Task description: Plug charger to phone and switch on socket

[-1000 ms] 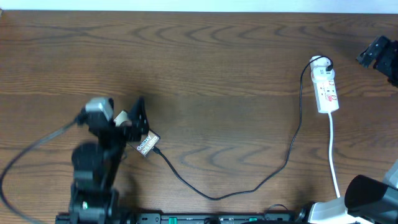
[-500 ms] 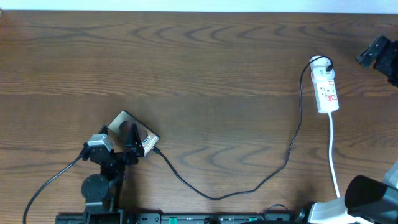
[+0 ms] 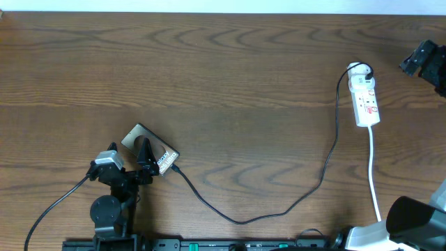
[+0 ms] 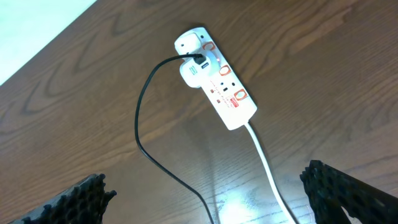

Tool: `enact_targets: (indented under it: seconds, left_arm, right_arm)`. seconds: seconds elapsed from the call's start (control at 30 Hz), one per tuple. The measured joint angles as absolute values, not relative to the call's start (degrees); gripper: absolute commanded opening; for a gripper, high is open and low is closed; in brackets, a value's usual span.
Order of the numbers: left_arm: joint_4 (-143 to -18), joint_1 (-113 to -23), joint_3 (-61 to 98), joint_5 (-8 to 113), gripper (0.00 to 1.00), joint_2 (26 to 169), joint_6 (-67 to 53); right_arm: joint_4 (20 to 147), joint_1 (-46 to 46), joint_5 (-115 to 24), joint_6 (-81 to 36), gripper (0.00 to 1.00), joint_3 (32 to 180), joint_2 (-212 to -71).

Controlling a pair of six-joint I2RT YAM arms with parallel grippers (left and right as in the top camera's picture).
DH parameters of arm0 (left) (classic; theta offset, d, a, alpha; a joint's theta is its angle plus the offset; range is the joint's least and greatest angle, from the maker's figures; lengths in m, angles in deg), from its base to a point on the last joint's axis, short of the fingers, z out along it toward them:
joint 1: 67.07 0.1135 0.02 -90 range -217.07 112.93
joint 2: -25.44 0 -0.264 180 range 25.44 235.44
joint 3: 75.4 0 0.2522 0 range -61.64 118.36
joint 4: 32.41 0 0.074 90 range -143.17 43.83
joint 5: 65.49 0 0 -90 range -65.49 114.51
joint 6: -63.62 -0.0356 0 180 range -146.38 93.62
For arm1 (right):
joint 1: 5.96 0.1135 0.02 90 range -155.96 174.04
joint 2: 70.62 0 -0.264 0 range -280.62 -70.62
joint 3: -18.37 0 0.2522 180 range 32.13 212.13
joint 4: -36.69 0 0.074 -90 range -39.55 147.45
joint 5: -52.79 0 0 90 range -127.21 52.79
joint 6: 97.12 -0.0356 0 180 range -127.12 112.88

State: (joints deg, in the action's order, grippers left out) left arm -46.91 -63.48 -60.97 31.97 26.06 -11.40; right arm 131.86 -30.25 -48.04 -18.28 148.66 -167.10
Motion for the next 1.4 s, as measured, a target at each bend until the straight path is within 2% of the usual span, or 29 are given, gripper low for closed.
enact_targets:
  seconds: [1.07, 1.2, 1.4]
  left_arm:
    - [-46.93, -63.45, -60.97, 31.84, 0.88, 26.06, -11.40]
    - [-46.93, -63.45, -60.97, 31.84, 0.88, 26.06, -11.40]
    - [-47.02, -63.41, -60.91, 31.87, 0.88, 26.06, -11.40]
  right_arm:
    - [131.25, -30.25, -47.97, -18.28, 0.99, 148.66, -167.10]
    - [126.18, -29.84, -48.12, -18.34, 0.99, 147.20, -166.29]
    - [103.95, -21.75, -47.60, -18.73, 0.99, 131.40, -155.32]
